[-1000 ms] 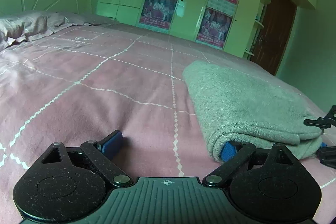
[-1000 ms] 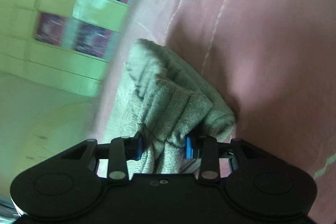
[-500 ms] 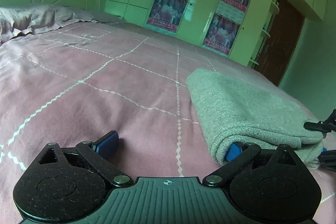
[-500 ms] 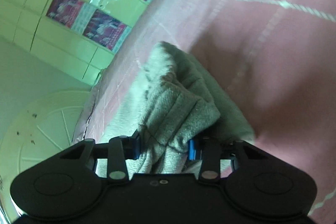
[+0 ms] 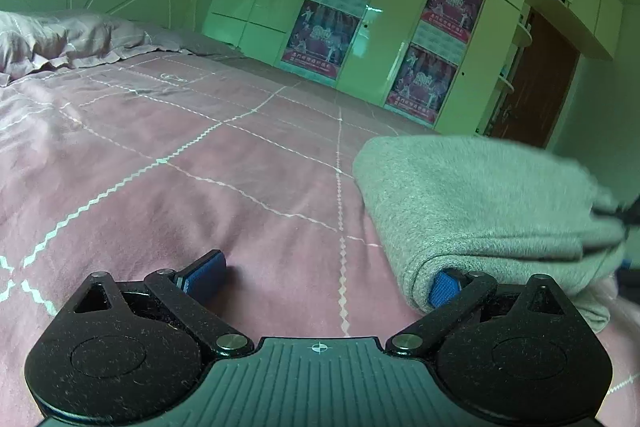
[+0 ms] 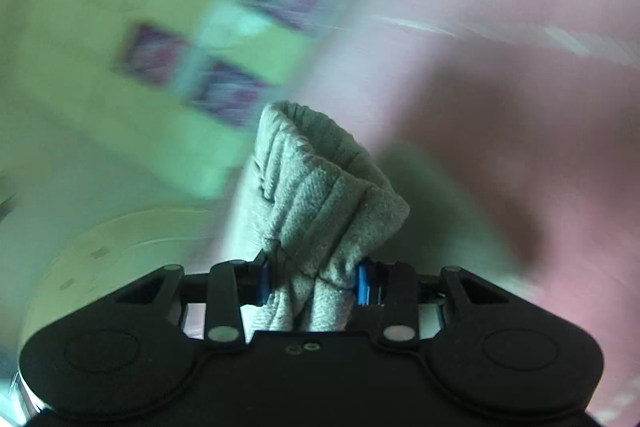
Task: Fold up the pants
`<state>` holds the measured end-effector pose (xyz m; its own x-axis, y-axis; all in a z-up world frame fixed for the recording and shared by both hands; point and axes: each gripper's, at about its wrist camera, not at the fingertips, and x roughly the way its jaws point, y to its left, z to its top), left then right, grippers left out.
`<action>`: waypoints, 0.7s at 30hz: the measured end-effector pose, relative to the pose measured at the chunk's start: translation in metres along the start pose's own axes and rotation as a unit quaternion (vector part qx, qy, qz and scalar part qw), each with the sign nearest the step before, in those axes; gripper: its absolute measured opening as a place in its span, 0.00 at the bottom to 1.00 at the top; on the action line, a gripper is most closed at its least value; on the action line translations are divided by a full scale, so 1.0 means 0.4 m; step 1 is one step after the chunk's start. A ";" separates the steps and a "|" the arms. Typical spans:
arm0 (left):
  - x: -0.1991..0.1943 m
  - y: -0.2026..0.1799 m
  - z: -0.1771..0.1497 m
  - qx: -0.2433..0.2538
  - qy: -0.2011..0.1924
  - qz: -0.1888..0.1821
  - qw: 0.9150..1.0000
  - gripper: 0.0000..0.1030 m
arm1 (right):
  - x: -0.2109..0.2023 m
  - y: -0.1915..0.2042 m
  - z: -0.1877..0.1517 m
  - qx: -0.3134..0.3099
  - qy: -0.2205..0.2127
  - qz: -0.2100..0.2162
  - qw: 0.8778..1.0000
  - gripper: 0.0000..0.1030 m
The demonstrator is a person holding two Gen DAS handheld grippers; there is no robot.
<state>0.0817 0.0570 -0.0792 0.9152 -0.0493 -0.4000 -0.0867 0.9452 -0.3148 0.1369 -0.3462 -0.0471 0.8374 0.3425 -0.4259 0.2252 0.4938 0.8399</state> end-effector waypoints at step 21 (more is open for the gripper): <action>-0.001 0.013 -0.006 -0.003 -0.009 -0.003 1.000 0.97 | -0.039 0.090 0.018 -0.100 -0.032 0.118 0.987 0.29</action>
<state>0.0799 0.0611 -0.0825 0.9230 -0.0495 -0.3817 -0.0825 0.9432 -0.3218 0.1357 -0.3396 -0.0078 0.8858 0.4195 -0.1985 -0.0784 0.5568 0.8269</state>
